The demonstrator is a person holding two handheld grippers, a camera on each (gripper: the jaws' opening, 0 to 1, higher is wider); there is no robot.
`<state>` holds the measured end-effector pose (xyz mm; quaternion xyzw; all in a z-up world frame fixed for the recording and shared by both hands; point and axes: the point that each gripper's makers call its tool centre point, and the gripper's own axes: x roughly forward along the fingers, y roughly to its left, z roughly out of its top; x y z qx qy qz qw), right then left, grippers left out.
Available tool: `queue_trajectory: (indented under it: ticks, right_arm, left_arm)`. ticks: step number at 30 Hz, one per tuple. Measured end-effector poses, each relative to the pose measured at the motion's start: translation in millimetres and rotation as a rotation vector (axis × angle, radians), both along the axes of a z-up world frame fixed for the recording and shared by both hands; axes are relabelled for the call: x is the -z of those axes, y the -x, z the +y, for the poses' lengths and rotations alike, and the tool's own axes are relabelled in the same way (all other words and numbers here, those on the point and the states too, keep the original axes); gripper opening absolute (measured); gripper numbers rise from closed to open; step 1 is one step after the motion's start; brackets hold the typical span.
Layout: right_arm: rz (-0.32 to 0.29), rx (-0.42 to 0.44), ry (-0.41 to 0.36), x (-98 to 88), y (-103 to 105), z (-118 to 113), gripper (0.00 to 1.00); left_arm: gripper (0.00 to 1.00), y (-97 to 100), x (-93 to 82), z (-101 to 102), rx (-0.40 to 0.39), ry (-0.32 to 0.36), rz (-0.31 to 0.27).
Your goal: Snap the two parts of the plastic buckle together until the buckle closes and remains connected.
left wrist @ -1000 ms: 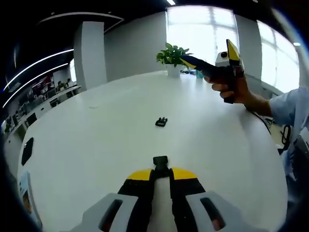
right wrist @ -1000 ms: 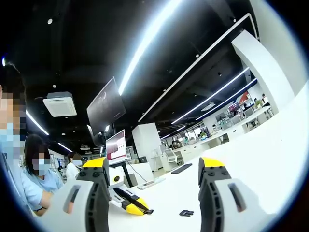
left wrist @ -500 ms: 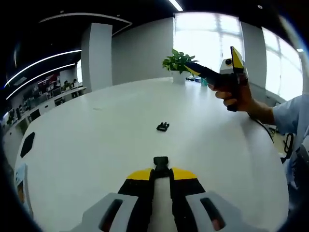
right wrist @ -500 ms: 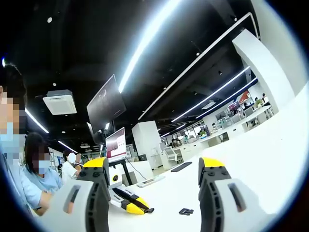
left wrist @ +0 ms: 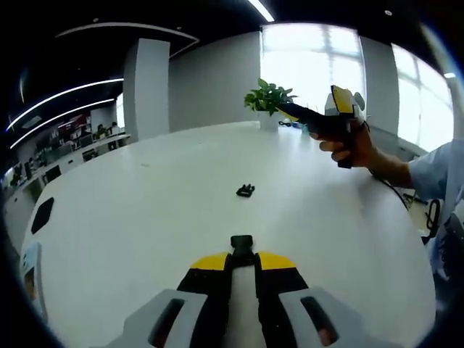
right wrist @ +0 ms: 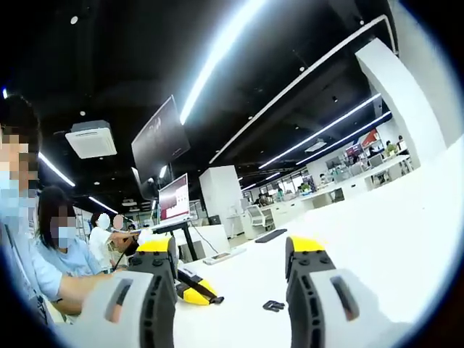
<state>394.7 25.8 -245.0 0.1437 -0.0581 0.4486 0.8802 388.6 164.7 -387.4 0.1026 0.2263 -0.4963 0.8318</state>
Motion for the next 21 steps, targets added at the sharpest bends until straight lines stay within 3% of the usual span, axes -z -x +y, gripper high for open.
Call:
queue_trajectory:
  ticks: [5, 9, 13, 21]
  right_arm:
    - [-0.002, 0.011, 0.054, 8.6, -7, -2, 0.57]
    - [0.035, 0.013, 0.071, 16.1, -9, -4, 0.58]
    - [0.075, 0.034, 0.137, 25.6, -22, -6, 0.58]
    - [0.094, 0.062, 0.323, 39.8, -41, -6, 0.58]
  left_arm:
    - [0.11, -9.2, -2.1, 2, 0.001, -0.002, 0.000]
    - [0.11, -17.5, -4.1, 3, 0.004, -0.001, -0.004]
    - [0.11, -19.6, -4.7, 4, 0.004, -0.001, -0.004]
    - [0.11, -22.7, -5.4, 5, 0.003, -0.006, -0.010]
